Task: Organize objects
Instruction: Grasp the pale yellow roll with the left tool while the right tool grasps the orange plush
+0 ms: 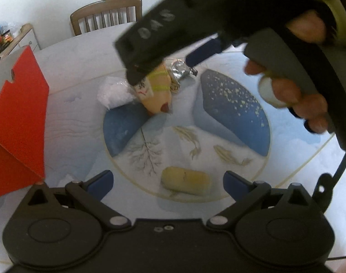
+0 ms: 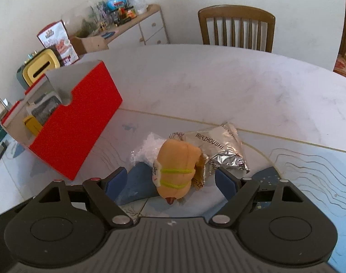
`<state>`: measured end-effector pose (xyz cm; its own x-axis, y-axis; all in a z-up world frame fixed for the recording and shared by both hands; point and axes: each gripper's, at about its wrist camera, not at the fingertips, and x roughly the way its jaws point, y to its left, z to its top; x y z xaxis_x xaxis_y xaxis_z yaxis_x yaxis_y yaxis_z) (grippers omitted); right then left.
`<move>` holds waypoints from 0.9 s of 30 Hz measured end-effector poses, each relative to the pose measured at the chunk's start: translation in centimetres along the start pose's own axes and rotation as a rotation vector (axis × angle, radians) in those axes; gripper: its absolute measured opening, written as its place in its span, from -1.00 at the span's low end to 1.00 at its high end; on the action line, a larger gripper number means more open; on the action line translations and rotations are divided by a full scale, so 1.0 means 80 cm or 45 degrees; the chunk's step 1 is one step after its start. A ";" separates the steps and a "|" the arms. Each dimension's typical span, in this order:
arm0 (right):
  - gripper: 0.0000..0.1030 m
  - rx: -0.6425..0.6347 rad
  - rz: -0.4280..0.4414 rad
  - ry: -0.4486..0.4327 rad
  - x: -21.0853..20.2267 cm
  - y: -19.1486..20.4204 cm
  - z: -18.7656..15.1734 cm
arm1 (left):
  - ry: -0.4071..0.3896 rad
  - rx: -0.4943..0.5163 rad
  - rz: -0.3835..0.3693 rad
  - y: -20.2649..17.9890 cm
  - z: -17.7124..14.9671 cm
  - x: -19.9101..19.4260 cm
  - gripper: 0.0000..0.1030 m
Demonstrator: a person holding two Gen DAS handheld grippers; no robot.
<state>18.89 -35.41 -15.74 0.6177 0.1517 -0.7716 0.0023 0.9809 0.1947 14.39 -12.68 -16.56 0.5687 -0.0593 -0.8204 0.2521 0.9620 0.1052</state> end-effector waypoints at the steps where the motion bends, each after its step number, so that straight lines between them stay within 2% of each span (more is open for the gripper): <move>1: 0.64 -0.001 -0.003 -0.001 0.003 0.001 0.000 | -0.002 0.005 0.004 -0.001 -0.001 0.001 0.97; 4: 0.64 0.000 -0.005 0.002 0.011 0.001 0.003 | 0.001 0.005 0.005 -0.003 -0.004 0.004 0.91; 12: 0.27 0.022 0.026 0.040 0.028 0.002 0.008 | 0.007 0.031 -0.018 -0.006 -0.006 0.010 0.58; 16: 0.25 0.016 -0.005 0.050 0.034 0.004 0.008 | 0.015 0.054 -0.025 -0.009 -0.007 0.012 0.41; 18: 0.08 0.021 -0.016 0.065 0.038 0.003 0.008 | 0.011 0.058 -0.037 -0.010 -0.008 0.012 0.32; 24: -0.10 0.026 -0.030 0.066 0.038 0.002 0.008 | -0.001 0.079 -0.064 -0.013 -0.008 0.010 0.00; 27: -0.13 0.025 -0.030 0.064 0.037 0.002 0.007 | -0.002 0.082 -0.068 -0.014 -0.008 0.009 -0.02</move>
<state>21.15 -34.87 -17.67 0.5772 0.1349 -0.8054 0.0325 0.9817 0.1877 13.99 -13.60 -17.61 0.5547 -0.1104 -0.8247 0.3315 0.9384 0.0974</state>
